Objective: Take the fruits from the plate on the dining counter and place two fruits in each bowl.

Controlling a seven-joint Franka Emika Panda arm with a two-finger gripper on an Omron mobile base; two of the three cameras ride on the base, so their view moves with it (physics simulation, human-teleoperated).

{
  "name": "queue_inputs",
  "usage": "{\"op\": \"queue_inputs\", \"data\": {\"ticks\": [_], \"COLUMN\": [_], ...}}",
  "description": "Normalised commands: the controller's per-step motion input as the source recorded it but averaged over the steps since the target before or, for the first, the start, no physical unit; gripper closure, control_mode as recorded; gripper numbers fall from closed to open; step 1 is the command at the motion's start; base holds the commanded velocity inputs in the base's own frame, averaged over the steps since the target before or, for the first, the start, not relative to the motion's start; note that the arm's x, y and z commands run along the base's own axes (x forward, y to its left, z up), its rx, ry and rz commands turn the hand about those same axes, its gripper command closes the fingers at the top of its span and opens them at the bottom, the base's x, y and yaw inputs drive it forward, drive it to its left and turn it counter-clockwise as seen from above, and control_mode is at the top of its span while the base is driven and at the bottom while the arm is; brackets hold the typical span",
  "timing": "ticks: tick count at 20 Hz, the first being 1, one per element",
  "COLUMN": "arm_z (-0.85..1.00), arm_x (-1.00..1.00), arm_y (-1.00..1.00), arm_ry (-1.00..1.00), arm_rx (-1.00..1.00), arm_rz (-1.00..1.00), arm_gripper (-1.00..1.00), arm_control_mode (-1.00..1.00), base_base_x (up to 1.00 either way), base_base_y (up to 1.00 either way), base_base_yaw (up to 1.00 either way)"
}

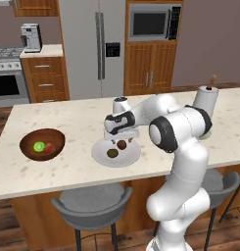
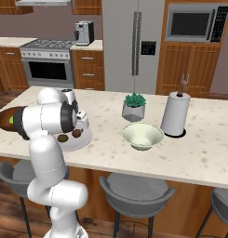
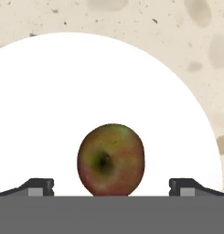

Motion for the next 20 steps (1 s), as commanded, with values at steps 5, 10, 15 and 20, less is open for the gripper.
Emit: {"op": "queue_inputs", "data": {"ticks": [5,10,15,20], "arm_z": [-0.13,-0.12,-0.13,-0.12], "arm_x": [0.02,0.00,0.00,0.00], "arm_y": [0.00,0.00,0.00,-0.01], "arm_ry": [0.00,0.00,0.00,0.00], "arm_rx": [0.00,0.00,0.00,0.00], "arm_rz": [0.00,0.00,0.00,0.00], "arm_gripper": [-1.00,-1.00,-1.00,-1.00], "arm_control_mode": [-1.00,-1.00,-1.00,-1.00], "base_base_x": [0.00,0.00,0.00,0.00], "base_base_y": [0.00,0.00,0.00,0.00], "base_base_yaw": [0.00,0.00,0.00,0.00]}}
